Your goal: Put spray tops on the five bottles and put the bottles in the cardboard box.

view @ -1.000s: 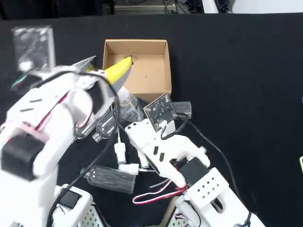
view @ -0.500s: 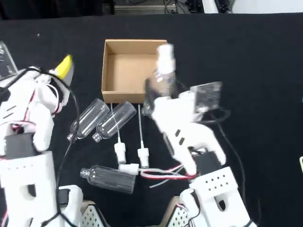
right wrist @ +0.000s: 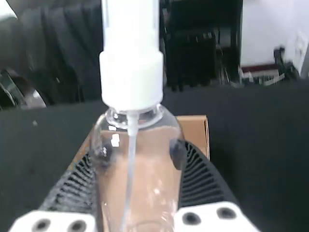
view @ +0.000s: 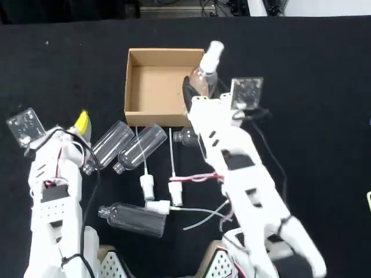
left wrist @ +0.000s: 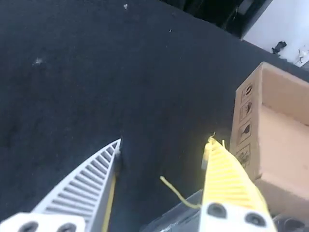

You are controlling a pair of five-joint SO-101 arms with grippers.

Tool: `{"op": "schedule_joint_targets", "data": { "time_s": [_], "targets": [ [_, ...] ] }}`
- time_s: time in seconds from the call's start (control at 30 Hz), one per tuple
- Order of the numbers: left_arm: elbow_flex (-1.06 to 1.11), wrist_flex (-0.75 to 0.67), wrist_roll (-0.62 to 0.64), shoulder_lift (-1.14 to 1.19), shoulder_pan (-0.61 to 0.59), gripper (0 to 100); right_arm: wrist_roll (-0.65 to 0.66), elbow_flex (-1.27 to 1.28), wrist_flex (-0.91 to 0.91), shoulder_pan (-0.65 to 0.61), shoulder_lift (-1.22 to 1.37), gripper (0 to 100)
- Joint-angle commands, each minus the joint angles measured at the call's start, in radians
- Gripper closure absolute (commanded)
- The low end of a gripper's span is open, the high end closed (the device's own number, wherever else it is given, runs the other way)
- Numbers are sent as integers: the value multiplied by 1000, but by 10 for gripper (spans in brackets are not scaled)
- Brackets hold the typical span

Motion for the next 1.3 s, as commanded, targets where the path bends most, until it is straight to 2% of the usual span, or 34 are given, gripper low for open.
{"op": "schedule_joint_targets", "data": {
  "time_s": [0.0, 0.17, 0.27, 0.47, 0.57, 0.77, 1.07, 1.27],
  "targets": [
    [71, -127, 12, -18, -7, 755, 9, -143, -38, -18, 105, 987],
    [151, -259, 5, -11, -8, 755, 11, -283, -40, 3, 280, 988],
    [170, -285, 3, -9, -1, 755, 20, -326, -60, 6, 349, 988],
    [170, -285, 3, -9, -1, 755, 245, -186, -351, -8, 400, 988],
    [166, -285, 3, -9, 1, 755, 249, -128, -425, -8, 426, 988],
    [170, -285, 3, -9, 1, 755, 249, -82, -437, 2, 460, 988],
    [171, -285, 3, -9, 13, 755, 245, 45, -437, 2, 335, 988],
    [173, -281, 2, -9, 36, 755, 130, 79, -431, 3, 189, 988]
  ]
}}
